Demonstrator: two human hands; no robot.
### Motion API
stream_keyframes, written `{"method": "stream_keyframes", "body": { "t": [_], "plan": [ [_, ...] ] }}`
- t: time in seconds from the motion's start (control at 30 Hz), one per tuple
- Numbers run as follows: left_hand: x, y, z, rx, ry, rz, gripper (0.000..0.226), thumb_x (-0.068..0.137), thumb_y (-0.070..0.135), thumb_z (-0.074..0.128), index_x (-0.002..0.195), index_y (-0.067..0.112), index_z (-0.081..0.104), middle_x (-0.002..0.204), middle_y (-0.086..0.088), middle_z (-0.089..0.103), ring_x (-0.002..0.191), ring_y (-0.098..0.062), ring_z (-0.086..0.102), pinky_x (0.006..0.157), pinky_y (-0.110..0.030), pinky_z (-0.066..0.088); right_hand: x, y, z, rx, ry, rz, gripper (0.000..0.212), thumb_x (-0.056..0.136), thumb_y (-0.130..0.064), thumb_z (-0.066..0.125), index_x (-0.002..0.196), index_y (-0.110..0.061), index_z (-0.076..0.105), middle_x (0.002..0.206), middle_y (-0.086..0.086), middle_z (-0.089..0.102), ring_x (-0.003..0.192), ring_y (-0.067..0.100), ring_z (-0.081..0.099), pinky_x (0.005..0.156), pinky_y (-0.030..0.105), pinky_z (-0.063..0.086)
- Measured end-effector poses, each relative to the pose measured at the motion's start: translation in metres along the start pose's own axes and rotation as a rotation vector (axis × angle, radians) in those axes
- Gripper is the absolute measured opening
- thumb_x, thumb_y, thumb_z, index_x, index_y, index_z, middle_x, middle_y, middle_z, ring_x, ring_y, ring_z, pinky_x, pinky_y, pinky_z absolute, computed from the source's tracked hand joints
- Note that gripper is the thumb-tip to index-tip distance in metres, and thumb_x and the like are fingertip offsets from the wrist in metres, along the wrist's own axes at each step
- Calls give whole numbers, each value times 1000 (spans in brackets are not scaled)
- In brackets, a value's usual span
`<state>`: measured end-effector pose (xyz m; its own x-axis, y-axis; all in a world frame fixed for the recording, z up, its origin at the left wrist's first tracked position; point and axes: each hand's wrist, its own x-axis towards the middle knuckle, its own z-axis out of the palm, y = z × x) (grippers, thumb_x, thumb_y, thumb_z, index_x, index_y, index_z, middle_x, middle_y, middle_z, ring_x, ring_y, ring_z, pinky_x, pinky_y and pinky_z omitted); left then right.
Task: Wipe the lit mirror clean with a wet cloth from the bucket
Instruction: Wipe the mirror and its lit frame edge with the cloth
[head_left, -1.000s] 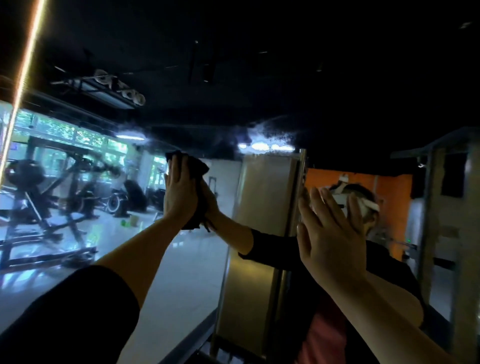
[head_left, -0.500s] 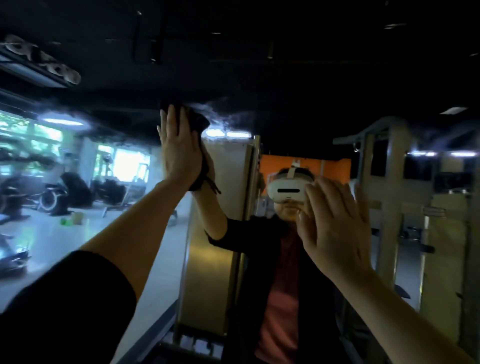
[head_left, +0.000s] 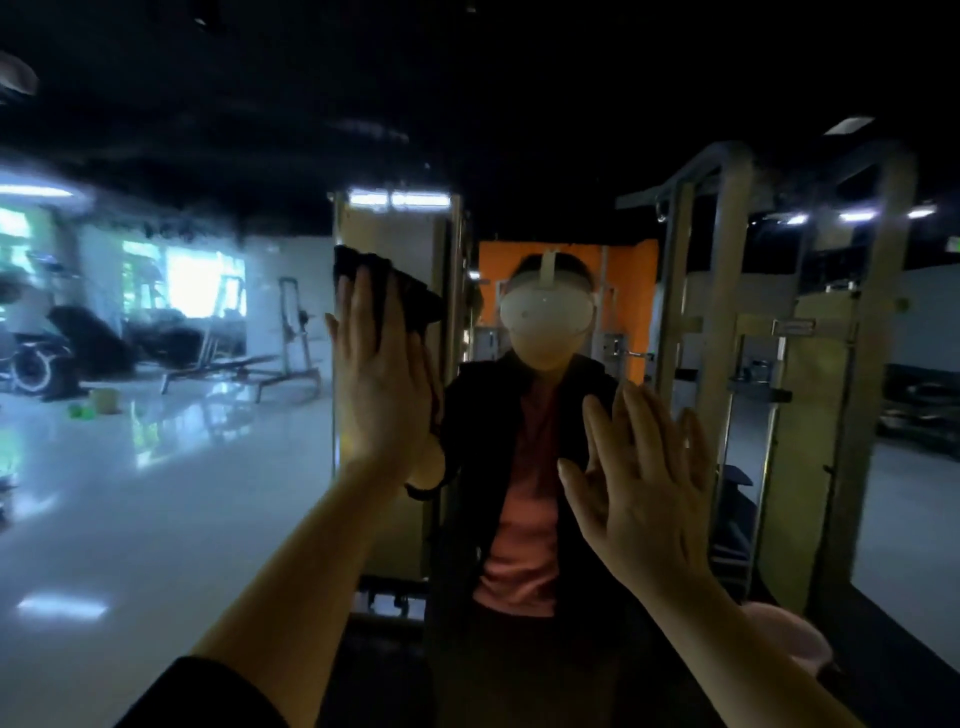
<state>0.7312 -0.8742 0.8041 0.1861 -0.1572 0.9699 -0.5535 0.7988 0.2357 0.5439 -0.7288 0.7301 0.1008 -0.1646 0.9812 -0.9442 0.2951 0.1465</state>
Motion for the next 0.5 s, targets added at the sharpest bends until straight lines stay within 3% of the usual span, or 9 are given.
{"method": "stream_keyframes", "body": {
  "t": [0.1,0.2,0.27,0.37,0.43,0.5],
  "plan": [
    [-67,52,14,-35,-160,255,51,99,17,39,149,8,33,158,-14,25,150,-24,5,124,-40,3,-8,-7,-1,49,-51,-2,59,93,-42,56,143,-10,52,150,19,43,140,37,38,113,59,29],
    [-121,40,5,0,-310,442,48,104,20,36,151,13,27,160,-8,18,152,-21,5,123,-44,8,-17,-8,-6,81,-96,-5,57,95,-35,54,144,-6,49,151,21,42,139,37,38,112,58,31],
    [-127,5,-6,46,-272,351,51,102,15,37,151,14,24,160,-9,17,151,-26,7,123,-45,7,-29,-4,-10,86,-106,-17,55,94,-29,58,142,-5,51,151,19,42,139,35,38,112,57,31],
    [-124,-32,-20,73,-139,-48,51,102,13,36,152,7,25,160,-16,16,149,-34,12,120,-57,13,-53,2,-12,82,-126,-38,55,93,-26,58,144,-6,49,155,16,38,145,31,32,115,57,26],
    [-130,-20,-15,24,-37,-285,49,106,19,28,152,5,23,161,-20,14,149,-36,10,120,-57,11,-66,1,-12,99,-143,-48,55,94,-25,58,145,-6,48,156,16,35,147,30,28,116,58,24],
    [-150,12,-3,3,-51,-280,50,107,25,25,153,6,19,162,-17,8,150,-36,5,123,-47,1,-76,-2,-11,111,-171,-63,57,93,-25,58,146,-6,46,157,17,32,148,32,26,116,59,24]
  ]
}}
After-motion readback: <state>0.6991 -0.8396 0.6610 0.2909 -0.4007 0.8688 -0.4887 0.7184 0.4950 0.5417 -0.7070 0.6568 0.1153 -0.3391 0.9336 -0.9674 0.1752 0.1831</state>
